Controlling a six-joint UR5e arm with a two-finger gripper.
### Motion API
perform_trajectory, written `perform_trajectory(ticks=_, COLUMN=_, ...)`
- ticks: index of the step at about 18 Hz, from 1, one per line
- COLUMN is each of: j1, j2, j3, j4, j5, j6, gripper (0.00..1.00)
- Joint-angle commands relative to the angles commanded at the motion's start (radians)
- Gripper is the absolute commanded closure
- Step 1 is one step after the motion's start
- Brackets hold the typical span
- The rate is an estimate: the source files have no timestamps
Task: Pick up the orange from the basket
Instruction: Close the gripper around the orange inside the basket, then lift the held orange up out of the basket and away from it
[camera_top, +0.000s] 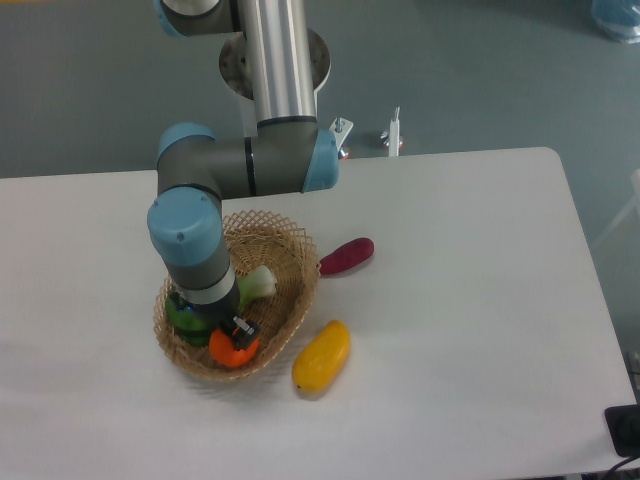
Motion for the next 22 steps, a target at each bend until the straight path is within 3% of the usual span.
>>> perform_trajectory(ticks=5, j1=0.057, j2=0.052, j3=0.018, j4=-0.008, j5=-0.017, j6=0.057, gripper=0.45)
perform_trajectory(ticks=7, j1=0.086, j2=0.072, j3=0.038, j4=-0.041, j5=-0.038, j6=0.093, gripper=0.45)
perform_trajectory(ticks=13, j1=0.248, j2=0.103, j3=0.207, j4=-0.342, j5=-0.124, j6=0.285, gripper=0.45)
perform_trajectory(ticks=15, j1=0.29, j2=0.103, j3=0.241, j4=-0.386, j5=-0.13, j6=0.354, gripper=0.45)
perform_trajectory(ticks=17, j1=0.328, j2=0.103, j3=0.255, j4=-0.419, j5=-0.138, j6=0.412, gripper=0.45)
perform_trajectory(ticks=22, j1=0.379, j2=0.103, j3=0.255, j4=-0.419, j5=-0.132, j6=0.488, gripper=0.45)
